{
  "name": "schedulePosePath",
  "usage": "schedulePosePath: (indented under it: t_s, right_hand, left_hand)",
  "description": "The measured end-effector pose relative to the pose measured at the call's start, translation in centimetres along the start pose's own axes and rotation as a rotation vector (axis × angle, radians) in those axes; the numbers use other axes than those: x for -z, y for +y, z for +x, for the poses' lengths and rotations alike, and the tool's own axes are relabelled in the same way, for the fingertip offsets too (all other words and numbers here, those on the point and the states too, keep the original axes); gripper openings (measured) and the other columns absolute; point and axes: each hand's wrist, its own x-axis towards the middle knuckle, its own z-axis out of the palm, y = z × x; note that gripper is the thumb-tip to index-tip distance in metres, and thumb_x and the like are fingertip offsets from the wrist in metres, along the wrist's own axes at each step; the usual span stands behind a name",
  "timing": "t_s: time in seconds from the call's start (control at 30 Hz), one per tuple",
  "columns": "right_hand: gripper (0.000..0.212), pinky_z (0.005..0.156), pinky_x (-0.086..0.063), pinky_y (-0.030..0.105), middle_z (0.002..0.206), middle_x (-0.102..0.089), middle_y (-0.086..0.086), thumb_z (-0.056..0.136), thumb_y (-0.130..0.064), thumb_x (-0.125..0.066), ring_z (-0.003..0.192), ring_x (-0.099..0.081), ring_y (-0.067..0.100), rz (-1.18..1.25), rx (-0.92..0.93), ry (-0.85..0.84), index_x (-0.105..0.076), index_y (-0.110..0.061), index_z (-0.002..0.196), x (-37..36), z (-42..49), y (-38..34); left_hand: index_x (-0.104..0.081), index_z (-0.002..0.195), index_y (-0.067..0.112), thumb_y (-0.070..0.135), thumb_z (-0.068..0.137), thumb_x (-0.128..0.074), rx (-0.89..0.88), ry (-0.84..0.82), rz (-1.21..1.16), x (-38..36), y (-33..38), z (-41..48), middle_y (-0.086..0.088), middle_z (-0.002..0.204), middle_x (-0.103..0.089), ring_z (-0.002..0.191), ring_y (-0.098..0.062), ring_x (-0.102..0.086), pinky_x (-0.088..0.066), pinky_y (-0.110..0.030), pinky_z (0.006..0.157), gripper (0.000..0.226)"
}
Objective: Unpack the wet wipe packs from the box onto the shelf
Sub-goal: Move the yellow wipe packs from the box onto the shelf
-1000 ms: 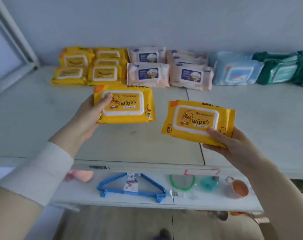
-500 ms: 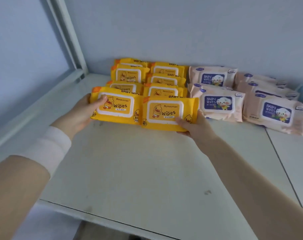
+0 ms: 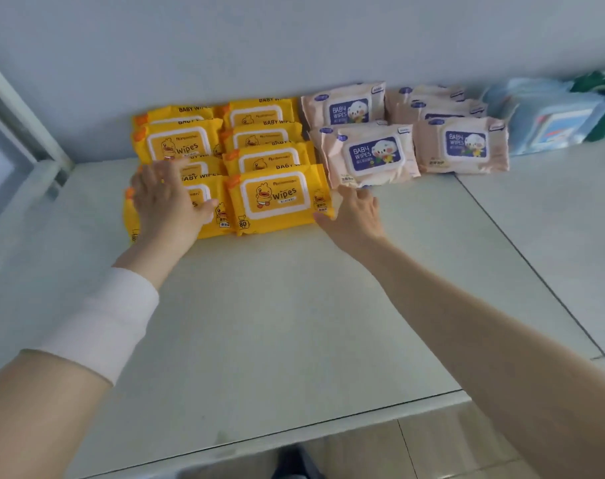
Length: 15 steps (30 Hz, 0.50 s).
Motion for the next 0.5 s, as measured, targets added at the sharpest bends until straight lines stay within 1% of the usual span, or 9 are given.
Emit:
schedulePosePath:
  t_s: [0.07, 0.13, 0.2, 0.3, 0.33, 0.37, 0.43, 0.47, 0.5]
  right_hand:
    - [0.065, 0.109, -0.027, 0.037, 0.142, -0.032, 0.015, 0.09, -0.04, -0.054, 0.132, -0.028, 0.031, -0.152, 0.018, -0.032, -0.029, -0.011, 0.143, 2.8, -1.6, 2.3]
    - [0.062, 0.107, -0.029, 0.036, 0.141, -0.034, 0.015, 0.091, -0.04, -0.052, 0.131, -0.03, 0.031, -0.303, 0.029, -0.059, -0.032, -0.013, 0.143, 6.7, -3.7, 5.8]
    - [0.061, 0.105, -0.031, 0.037, 0.14, -0.035, 0.014, 0.091, -0.04, -0.052, 0.13, -0.033, 0.032, -0.419, 0.02, -0.076, -0.033, -0.014, 0.143, 11.0, -6.2, 10.4]
    - [0.058, 0.105, -0.033, 0.04, 0.14, -0.038, 0.013, 0.091, -0.041, -0.051, 0.13, -0.036, 0.033, -0.543, -0.065, -0.111, -0.035, -0.015, 0.141, 18.2, -11.0, 18.6]
    - [0.058, 0.106, -0.034, 0.04, 0.14, -0.039, 0.012, 0.091, -0.042, -0.05, 0.131, -0.037, 0.032, -0.578, -0.113, -0.134, -0.036, -0.015, 0.141, 20.5, -12.8, 21.5]
    - [0.058, 0.106, -0.035, 0.041, 0.141, -0.041, 0.012, 0.092, -0.042, -0.049, 0.131, -0.038, 0.031, -0.606, -0.173, -0.171, -0.036, -0.014, 0.141, 22.6, -14.7, 24.5]
    - [0.059, 0.108, -0.034, 0.04, 0.144, -0.041, 0.01, 0.093, -0.044, -0.046, 0.133, -0.038, 0.029, -0.627, -0.3, -0.261, -0.035, -0.013, 0.142, 26.2, -18.5, 30.6]
    - [0.06, 0.109, -0.034, 0.039, 0.145, -0.04, 0.009, 0.093, -0.045, -0.045, 0.133, -0.038, 0.028, -0.626, -0.364, -0.28, -0.035, -0.012, 0.142, 27.8, -20.4, 33.5]
    - [0.061, 0.109, -0.034, 0.039, 0.146, -0.039, 0.009, 0.093, -0.046, -0.044, 0.133, -0.039, 0.028, -0.617, -0.426, -0.289, -0.036, -0.011, 0.142, 29.3, -22.3, 36.3]
  left_hand:
    - [-0.051, 0.127, 0.013, 0.035, 0.085, -0.062, -0.248, -0.178, 0.118, 0.0, 5.1, -0.8, -0.013, 0.135, -0.049, 0.127, -0.033, -0.039, -0.031, -0.044, 0.105, 0.049]
    - [-0.053, 0.123, 0.017, 0.035, 0.089, -0.058, -0.37, -0.294, 0.148, -0.2, 11.5, -2.5, -0.007, 0.131, -0.055, 0.122, -0.029, -0.048, -0.041, -0.04, 0.096, 0.039]
    - [-0.049, 0.125, 0.019, 0.037, 0.09, -0.055, -0.526, -0.369, 0.223, -0.6, 18.9, -4.9, -0.005, 0.131, -0.055, 0.12, -0.028, -0.051, -0.043, -0.037, 0.093, 0.04]
    - [-0.047, 0.13, 0.016, 0.042, 0.09, -0.053, -0.765, -0.585, 0.352, -1.9, 31.1, -10.1, -0.004, 0.132, -0.054, 0.12, -0.026, -0.051, -0.042, -0.036, 0.099, 0.049]
    - [-0.048, 0.13, 0.013, 0.044, 0.09, -0.052, -0.826, -0.658, 0.359, -2.5, 35.3, -12.2, -0.005, 0.128, -0.057, 0.117, -0.026, -0.053, -0.042, -0.035, 0.098, 0.051]
    - [-0.051, 0.129, 0.01, 0.045, 0.09, -0.052, -0.876, -0.733, 0.352, -3.2, 39.3, -14.4, -0.007, 0.118, -0.062, 0.109, -0.026, -0.056, -0.043, -0.035, 0.096, 0.053]
    - [-0.055, 0.124, 0.007, 0.047, 0.09, -0.051, -0.941, -0.877, 0.315, -4.7, 46.5, -19.3, -0.004, 0.092, -0.065, 0.093, -0.025, -0.058, -0.048, -0.033, 0.087, 0.053]
    - [-0.056, 0.122, 0.008, 0.049, 0.09, -0.05, -0.975, -0.93, 0.307, -5.8, 49.7, -21.6, -0.003, 0.089, -0.064, 0.093, -0.024, -0.06, -0.048, -0.033, 0.087, 0.052]
    - [-0.057, 0.12, 0.011, 0.051, 0.089, -0.05, -1.02, -0.97, 0.313, -6.9, 52.6, -23.9, -0.002, 0.094, -0.064, 0.096, -0.023, -0.063, -0.049, -0.033, 0.089, 0.052]
